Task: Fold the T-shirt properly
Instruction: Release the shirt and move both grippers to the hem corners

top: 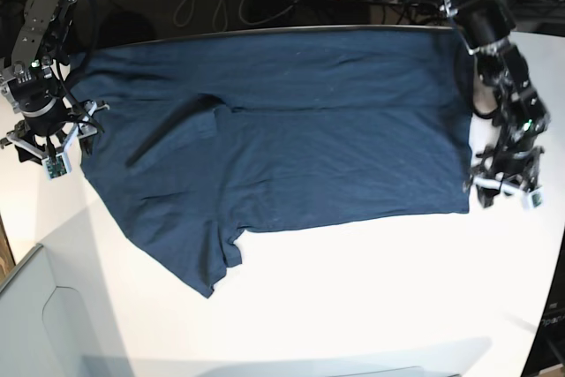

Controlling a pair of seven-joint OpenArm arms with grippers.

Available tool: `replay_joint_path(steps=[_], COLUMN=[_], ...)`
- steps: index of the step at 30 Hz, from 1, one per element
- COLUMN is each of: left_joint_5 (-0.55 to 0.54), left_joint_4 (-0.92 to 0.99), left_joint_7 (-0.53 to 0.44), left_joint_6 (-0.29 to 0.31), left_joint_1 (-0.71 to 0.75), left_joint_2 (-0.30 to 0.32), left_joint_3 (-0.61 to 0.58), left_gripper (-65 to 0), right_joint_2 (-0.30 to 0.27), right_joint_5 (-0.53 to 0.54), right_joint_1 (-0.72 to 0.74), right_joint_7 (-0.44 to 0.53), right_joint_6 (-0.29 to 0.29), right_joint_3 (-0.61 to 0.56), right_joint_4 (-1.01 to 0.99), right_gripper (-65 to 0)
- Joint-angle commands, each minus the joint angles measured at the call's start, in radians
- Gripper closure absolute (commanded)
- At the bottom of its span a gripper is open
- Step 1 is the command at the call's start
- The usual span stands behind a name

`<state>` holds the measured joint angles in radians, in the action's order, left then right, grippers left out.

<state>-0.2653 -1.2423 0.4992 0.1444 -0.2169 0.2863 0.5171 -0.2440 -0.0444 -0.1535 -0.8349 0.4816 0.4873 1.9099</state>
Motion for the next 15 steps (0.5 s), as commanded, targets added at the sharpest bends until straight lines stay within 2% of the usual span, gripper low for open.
replay_joint_path(steps=[1,6,11,15], left_joint_5=[-0.009,-0.009,-0.009,-0.009], left_joint_4=[0.026,0.264,0.382,0.439], left_joint_7=[-0.043,-0.159,-0.253,-0.279], left_joint_6=[0.004,0.004,0.002,0.002], left_joint_1=[-0.045,-0.149,-0.181,-0.192], left_joint_2=[0.024,0.054,0.055,0.055], left_joint_3=[-0.024,-0.159,-0.177,-0.177], left_gripper=[-32.7,-32.7,-32.7,-32.7], right_joint_2=[-0.015,-0.016,-0.018,-0.018], right_joint_5=[0.005,0.005,0.005,0.005], right_joint_1=[0.005,-0.001,-0.002,0.002], right_joint_7=[0.016,0.015,0.015,0.018], right_joint_6=[0.002,0.002,0.002,0.002], right_joint_3=[0.006,0.006,0.011,0.007], right_joint_4=[0.017,0.017,-0.002,-0.022], right_gripper=[-38.3,-38.3,-38.3,-38.3])
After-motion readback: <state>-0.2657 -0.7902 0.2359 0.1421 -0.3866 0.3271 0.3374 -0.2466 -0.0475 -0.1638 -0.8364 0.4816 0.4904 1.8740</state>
